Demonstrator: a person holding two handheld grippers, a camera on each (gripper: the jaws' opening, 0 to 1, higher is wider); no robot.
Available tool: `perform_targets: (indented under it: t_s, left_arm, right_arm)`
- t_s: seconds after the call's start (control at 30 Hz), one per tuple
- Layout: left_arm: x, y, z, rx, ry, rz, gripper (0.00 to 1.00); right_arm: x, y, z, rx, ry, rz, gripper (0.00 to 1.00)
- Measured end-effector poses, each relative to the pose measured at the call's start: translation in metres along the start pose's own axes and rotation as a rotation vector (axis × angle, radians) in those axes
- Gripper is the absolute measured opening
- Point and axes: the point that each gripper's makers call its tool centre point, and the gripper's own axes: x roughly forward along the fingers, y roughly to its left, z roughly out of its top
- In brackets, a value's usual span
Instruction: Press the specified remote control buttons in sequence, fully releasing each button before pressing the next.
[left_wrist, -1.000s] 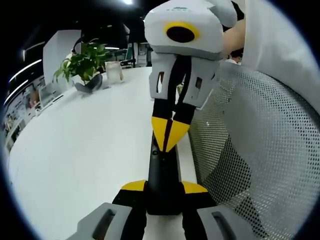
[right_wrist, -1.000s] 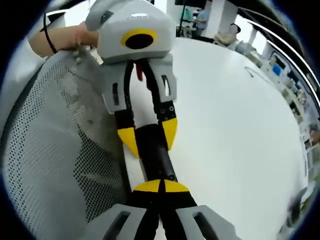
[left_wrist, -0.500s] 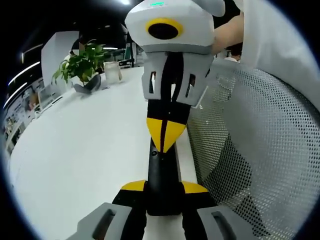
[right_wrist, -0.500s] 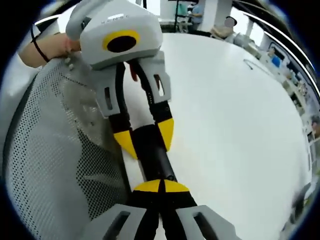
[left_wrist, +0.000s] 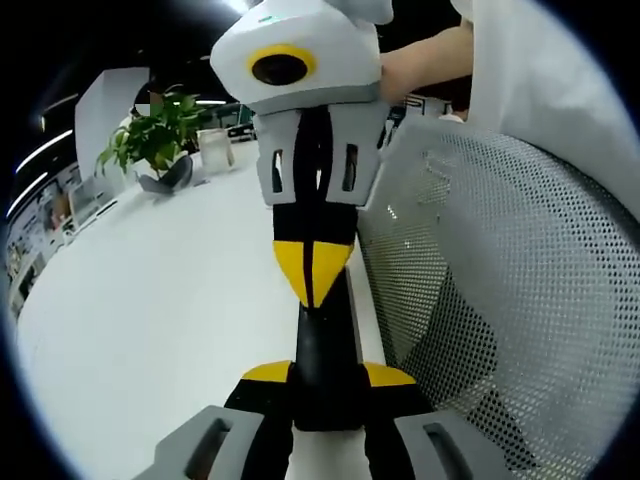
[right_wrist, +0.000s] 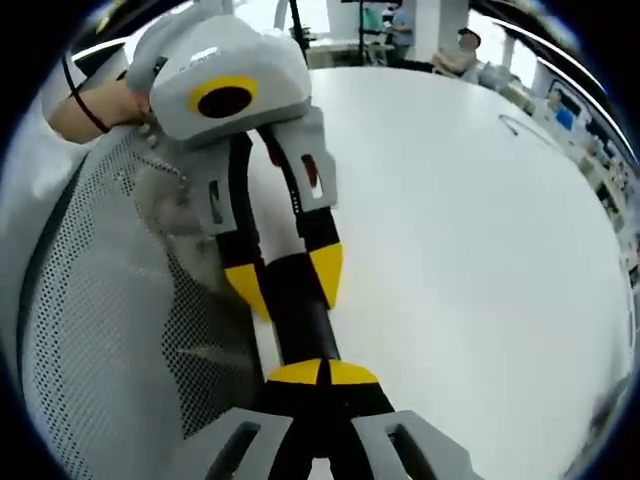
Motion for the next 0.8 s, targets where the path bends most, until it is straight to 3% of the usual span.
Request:
perform_targets:
  t_s: [0.2, 0.27, 0.53, 0.7, 0.8]
  left_arm:
    - [0.0, 0.001, 0.0, -0.006, -0.001, 0.005, 0.25]
    - [0.0, 0.001, 0.0, -0.005, 0.0, 0.005, 0.25]
    - [0.0, 0.001, 0.0, -0.004, 0.001, 0.005, 0.25]
    - [0.0, 0.001, 0.0, -0.007, 0.0, 0.007, 0.25]
    - [0.0, 0.001, 0.0, -0.006, 0.0, 0.006, 0.25]
  right_arm:
    - [0.002, -0.004, -0.001, 0.119, 0.032, 0.027, 0.0]
    - [0.002, -0.005, 0.0, 0.118, 0.034, 0.029, 0.0]
    - [0.001, -0.005, -0.001, 0.211, -0.011, 0.011, 0.0]
    - [-0.001, 0.0, -0.001, 0.151, -0.047, -0.009, 0.0]
    - [-0.002, 0.011, 0.007, 0.13, -0.088, 0.02, 0.0]
